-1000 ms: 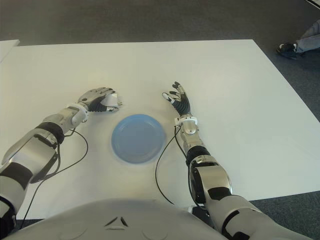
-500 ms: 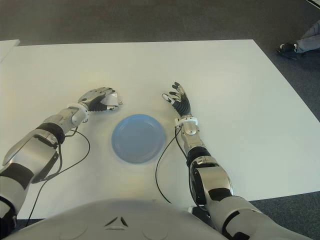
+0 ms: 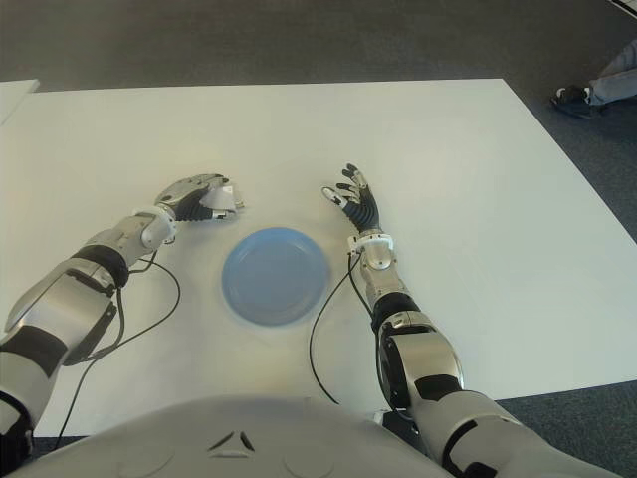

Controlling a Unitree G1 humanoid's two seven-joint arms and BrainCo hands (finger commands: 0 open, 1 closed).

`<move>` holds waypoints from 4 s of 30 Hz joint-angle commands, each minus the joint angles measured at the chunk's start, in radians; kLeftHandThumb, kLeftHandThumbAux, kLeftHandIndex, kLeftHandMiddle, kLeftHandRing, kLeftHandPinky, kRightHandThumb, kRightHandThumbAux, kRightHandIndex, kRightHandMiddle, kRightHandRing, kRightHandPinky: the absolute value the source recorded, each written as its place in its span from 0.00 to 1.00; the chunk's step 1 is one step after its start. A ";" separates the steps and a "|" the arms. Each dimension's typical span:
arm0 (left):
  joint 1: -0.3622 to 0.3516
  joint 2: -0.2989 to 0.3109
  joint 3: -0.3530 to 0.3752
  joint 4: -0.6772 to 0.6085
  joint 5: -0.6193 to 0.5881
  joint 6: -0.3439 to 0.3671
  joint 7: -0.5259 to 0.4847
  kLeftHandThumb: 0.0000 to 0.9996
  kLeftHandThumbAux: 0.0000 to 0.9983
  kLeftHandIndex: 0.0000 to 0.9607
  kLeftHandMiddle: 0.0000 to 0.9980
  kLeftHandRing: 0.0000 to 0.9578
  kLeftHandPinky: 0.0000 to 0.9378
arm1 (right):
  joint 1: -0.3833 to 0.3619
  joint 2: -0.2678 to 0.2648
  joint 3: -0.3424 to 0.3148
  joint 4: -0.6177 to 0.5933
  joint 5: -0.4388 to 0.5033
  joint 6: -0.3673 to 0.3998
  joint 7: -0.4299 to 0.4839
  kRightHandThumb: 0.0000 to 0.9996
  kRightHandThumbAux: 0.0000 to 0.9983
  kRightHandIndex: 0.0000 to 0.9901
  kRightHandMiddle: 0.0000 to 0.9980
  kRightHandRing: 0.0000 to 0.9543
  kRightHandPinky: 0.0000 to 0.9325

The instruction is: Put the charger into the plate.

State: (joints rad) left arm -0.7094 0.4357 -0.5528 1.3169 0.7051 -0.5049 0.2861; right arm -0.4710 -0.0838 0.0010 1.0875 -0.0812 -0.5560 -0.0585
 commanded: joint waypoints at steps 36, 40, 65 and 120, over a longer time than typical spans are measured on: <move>0.097 0.044 -0.009 -0.125 0.023 -0.129 0.254 0.73 0.70 0.46 0.82 0.86 0.86 | 0.068 0.008 0.008 0.098 -0.022 0.101 0.005 0.04 0.52 0.00 0.16 0.23 0.16; 0.098 0.050 -0.013 -0.137 0.034 -0.145 0.273 0.73 0.70 0.46 0.83 0.86 0.87 | 0.064 0.007 0.007 0.102 -0.021 0.103 0.006 0.04 0.52 0.00 0.16 0.23 0.16; 0.234 0.107 0.176 -0.591 -0.072 -0.164 0.177 0.75 0.70 0.46 0.86 0.89 0.89 | 0.062 0.008 0.005 0.108 -0.019 0.095 0.006 0.06 0.56 0.00 0.17 0.25 0.19; 0.433 0.095 0.208 -0.978 0.043 -0.172 0.039 0.75 0.70 0.46 0.86 0.90 0.93 | 0.055 0.004 0.010 0.115 -0.022 0.095 0.019 0.08 0.57 0.00 0.18 0.24 0.18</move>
State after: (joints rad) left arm -0.2918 0.5212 -0.3304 0.3309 0.7231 -0.6469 0.3105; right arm -0.4991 -0.0919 0.0000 1.1274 -0.0902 -0.5562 -0.0636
